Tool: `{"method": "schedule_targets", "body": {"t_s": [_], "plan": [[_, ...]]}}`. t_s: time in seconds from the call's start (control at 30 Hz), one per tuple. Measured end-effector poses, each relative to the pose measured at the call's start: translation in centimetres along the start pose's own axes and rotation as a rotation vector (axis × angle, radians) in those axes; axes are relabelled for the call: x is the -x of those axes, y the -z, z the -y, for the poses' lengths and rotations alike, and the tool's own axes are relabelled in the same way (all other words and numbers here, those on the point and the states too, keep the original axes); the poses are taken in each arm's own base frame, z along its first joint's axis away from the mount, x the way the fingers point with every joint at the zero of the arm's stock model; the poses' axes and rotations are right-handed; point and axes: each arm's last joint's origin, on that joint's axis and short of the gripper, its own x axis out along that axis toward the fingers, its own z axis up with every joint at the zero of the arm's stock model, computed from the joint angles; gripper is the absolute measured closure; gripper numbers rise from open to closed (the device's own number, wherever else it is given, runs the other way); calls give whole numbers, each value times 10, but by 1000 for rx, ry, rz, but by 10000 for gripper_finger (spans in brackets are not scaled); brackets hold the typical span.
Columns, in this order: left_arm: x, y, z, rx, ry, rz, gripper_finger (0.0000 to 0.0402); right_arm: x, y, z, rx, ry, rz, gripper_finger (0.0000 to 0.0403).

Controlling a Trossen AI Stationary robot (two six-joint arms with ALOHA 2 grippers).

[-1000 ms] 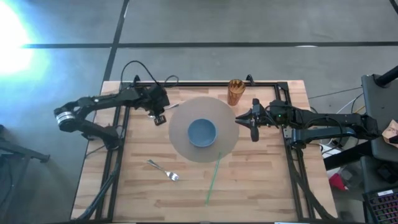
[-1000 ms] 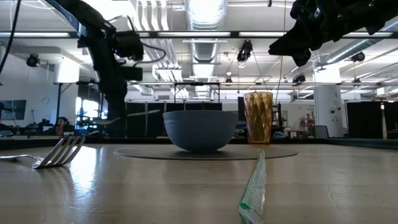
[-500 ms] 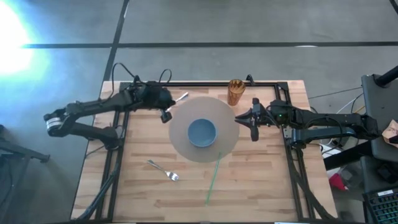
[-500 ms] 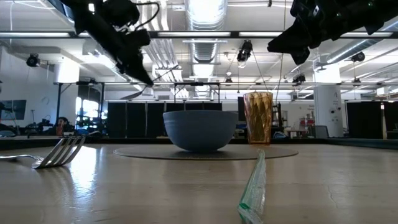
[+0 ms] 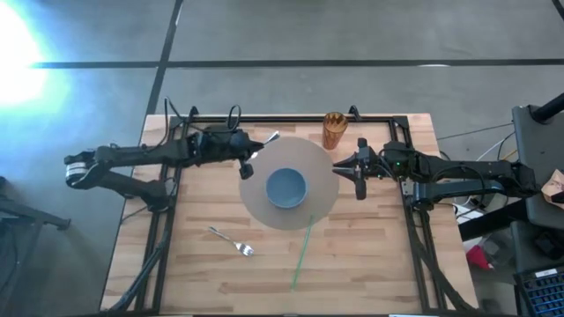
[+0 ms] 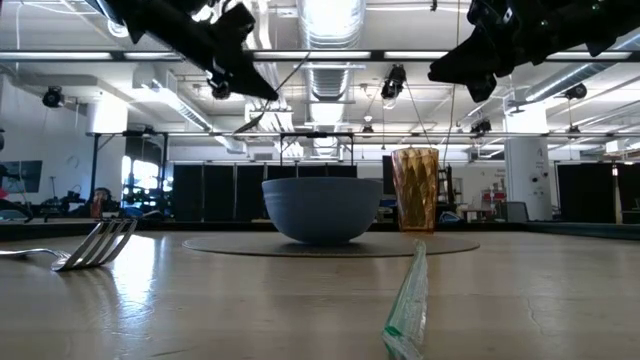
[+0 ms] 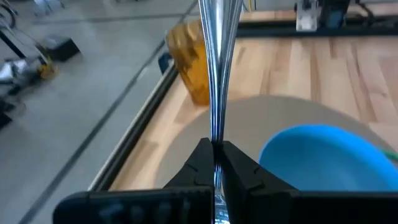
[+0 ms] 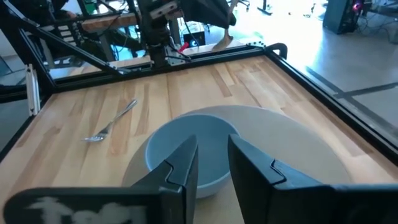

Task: Pick & Place Utensil
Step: Put the spoon into the bowl

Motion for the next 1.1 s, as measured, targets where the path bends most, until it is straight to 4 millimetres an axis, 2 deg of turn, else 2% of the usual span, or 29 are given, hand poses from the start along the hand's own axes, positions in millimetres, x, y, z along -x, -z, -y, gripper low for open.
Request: {"method": "schedule_targets", "body": {"t_s": [0.23, 0.47, 0.77, 0.97, 1.1], "plan": [[4, -10, 23, -10, -90, 112, 397, -2, -2, -4, 18, -36, 22, 328], [6, 2, 39, 7, -255, 211, 394, -15, -8, -14, 101, -101, 127, 335], [6, 27, 44, 41, -270, 289, 393, -48, -12, -18, 188, -112, 196, 325], [7, 36, 46, 56, -267, 325, 397, -74, -20, -20, 231, -105, 186, 330], [7, 37, 47, 60, -266, 335, 393, -91, -27, -20, 237, -74, 174, 320]]}}
